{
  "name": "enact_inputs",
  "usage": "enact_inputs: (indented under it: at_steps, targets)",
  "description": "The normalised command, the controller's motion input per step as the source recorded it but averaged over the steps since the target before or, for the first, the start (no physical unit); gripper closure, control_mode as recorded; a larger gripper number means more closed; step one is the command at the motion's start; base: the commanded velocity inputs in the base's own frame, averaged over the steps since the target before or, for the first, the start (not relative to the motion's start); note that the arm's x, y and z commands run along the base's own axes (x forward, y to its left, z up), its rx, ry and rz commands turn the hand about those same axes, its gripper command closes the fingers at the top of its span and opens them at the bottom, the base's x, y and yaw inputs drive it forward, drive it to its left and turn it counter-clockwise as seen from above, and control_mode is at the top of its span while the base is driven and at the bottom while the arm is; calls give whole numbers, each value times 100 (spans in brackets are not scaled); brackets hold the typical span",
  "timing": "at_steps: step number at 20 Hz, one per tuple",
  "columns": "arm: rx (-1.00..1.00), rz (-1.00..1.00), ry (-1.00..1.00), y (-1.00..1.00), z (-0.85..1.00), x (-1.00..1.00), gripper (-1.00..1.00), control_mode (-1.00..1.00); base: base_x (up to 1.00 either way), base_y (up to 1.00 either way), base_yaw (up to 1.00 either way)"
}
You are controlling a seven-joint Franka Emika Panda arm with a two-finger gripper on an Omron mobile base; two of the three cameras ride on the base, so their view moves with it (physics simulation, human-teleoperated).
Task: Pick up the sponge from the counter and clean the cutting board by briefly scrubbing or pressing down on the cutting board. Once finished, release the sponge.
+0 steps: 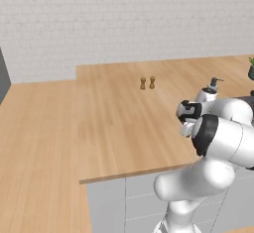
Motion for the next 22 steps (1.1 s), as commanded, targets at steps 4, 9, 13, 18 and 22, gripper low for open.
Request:
enact_inputs:
  at_steps: [4,9,13,18,22]
  targets:
    - [0,-4,0,-43,-4,30,100,-100,0,0,0]
    - [0,-3,0,-36,-21,23,100,-100,0,0,0]
    - [0,-2,-3,-26,-39,5,100,-100,0,0,0]
    - [0,0,-8,-4,-47,5,100,-100,0,0,0]
    - [0,0,-6,0,-31,23,100,-100,0,0,0]
